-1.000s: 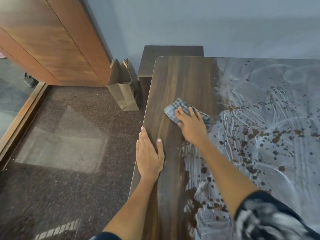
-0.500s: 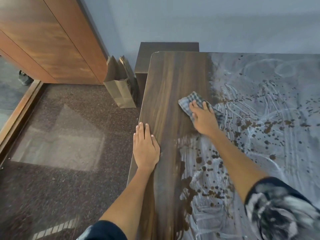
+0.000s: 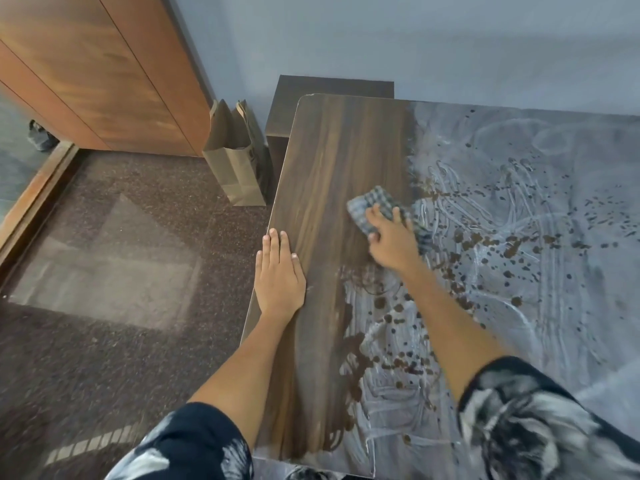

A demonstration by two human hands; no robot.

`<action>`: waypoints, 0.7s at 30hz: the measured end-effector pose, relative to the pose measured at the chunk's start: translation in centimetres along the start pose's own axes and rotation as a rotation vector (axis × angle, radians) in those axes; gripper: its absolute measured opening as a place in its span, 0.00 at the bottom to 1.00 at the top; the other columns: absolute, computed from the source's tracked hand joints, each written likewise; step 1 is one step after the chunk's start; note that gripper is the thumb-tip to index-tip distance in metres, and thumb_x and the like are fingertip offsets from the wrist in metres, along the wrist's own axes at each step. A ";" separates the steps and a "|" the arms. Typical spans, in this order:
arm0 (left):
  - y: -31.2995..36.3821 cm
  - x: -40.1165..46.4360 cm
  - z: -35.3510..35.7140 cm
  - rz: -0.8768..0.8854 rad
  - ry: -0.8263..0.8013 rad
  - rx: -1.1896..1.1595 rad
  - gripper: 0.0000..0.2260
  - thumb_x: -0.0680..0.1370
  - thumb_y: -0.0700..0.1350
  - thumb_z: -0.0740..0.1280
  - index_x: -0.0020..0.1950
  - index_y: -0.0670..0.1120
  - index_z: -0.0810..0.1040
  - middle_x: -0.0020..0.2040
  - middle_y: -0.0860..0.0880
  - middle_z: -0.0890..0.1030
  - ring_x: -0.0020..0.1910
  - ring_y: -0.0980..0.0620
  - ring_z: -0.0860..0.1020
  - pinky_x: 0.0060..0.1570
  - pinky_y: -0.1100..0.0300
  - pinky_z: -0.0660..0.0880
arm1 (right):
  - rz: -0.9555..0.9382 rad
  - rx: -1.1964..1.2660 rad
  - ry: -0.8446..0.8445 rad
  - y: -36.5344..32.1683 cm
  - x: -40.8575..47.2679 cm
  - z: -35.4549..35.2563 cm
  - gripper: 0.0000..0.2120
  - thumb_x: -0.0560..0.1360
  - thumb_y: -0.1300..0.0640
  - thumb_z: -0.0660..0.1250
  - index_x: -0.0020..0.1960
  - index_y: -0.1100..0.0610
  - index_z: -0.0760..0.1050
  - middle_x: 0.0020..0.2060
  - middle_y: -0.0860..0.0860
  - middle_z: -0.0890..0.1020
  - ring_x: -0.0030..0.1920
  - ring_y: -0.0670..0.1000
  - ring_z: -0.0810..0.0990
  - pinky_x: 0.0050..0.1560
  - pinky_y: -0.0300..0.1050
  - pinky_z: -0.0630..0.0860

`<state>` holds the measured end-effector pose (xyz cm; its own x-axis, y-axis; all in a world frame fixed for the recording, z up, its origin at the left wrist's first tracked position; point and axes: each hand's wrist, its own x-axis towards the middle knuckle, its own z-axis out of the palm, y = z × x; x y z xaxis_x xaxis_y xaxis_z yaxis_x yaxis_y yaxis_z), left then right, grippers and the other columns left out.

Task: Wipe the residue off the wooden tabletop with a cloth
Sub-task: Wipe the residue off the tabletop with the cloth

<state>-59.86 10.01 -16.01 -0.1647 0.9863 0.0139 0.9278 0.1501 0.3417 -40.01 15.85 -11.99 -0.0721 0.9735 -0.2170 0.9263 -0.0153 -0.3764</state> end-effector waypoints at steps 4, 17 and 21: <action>0.0 -0.1 -0.2 0.011 -0.025 -0.015 0.22 0.82 0.45 0.47 0.76 0.41 0.52 0.77 0.45 0.51 0.76 0.49 0.48 0.73 0.55 0.46 | -0.284 -0.006 -0.039 -3.0 -5.2 2.9 0.25 0.80 0.61 0.54 0.75 0.51 0.54 0.75 0.47 0.55 0.76 0.54 0.47 0.72 0.47 0.38; -1.4 0.6 -2.0 -0.012 -0.108 -0.321 0.19 0.81 0.36 0.51 0.72 0.43 0.64 0.75 0.48 0.60 0.75 0.50 0.55 0.71 0.57 0.55 | -0.123 -0.066 0.025 -3.3 -4.2 2.5 0.33 0.76 0.67 0.57 0.76 0.51 0.49 0.76 0.48 0.51 0.75 0.56 0.46 0.71 0.51 0.38; -2.3 1.3 -2.6 -0.044 -0.080 -0.448 0.19 0.79 0.30 0.52 0.66 0.38 0.72 0.70 0.44 0.68 0.72 0.49 0.63 0.65 0.69 0.56 | -0.447 -0.121 -0.100 -5.3 -11.2 5.3 0.33 0.77 0.66 0.55 0.76 0.49 0.46 0.76 0.45 0.49 0.76 0.53 0.42 0.69 0.47 0.31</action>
<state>-63.05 10.78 -14.35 -0.1580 0.9845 -0.0763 0.6813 0.1646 0.7132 -46.07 3.82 -12.39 -0.5034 0.8517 -0.1455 0.8323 0.4327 -0.3464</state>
